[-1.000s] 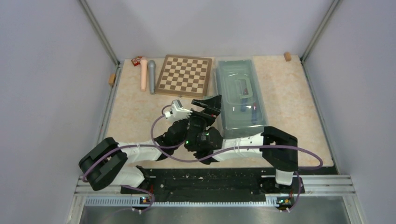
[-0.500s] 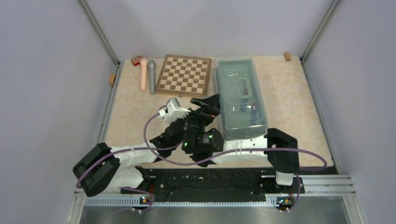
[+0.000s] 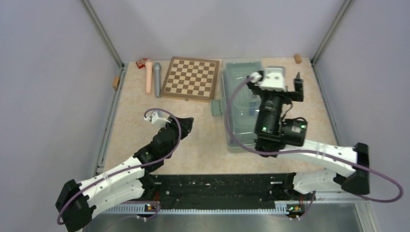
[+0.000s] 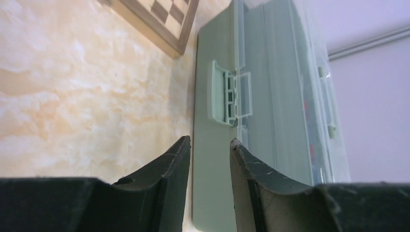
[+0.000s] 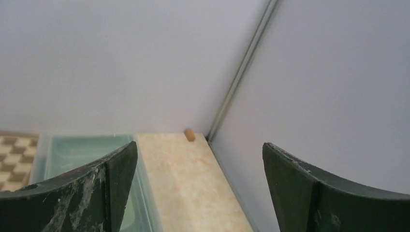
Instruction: Pack the tool kit
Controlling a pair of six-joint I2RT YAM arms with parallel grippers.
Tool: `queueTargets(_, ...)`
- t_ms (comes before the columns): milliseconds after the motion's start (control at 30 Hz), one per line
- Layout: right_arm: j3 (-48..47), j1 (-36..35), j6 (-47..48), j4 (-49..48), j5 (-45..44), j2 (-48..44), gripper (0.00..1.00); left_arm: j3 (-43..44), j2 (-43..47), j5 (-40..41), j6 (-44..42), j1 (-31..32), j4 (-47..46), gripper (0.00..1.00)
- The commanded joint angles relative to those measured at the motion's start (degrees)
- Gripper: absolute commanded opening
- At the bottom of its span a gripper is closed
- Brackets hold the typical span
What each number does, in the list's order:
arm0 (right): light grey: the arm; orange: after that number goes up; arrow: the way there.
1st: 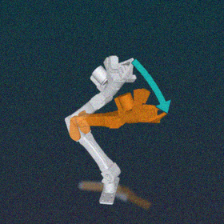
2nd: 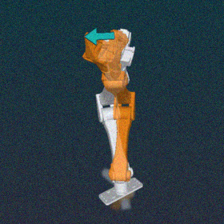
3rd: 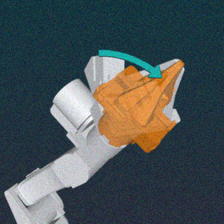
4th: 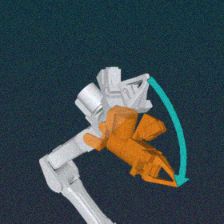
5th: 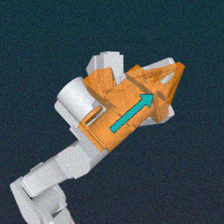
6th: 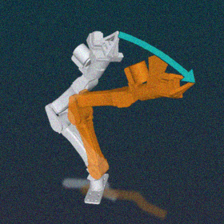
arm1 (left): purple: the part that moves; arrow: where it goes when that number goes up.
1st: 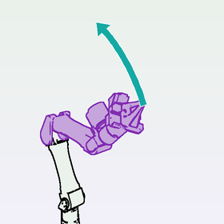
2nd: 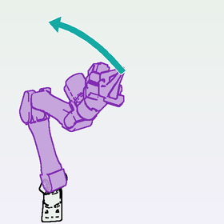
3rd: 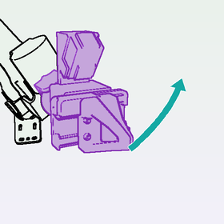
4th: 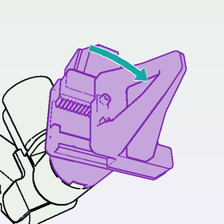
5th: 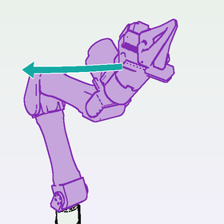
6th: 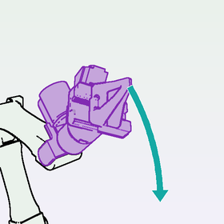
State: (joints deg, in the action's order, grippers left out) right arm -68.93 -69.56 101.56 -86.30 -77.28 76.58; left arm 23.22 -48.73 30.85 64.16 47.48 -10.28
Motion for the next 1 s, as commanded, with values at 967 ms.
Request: queueTargets(967,1.9,62.8,-121.9,111.4,92.6,-7.2,0.9,22.9,-27.9,-39.6,-16.9,-2.1,-11.3,0.7)
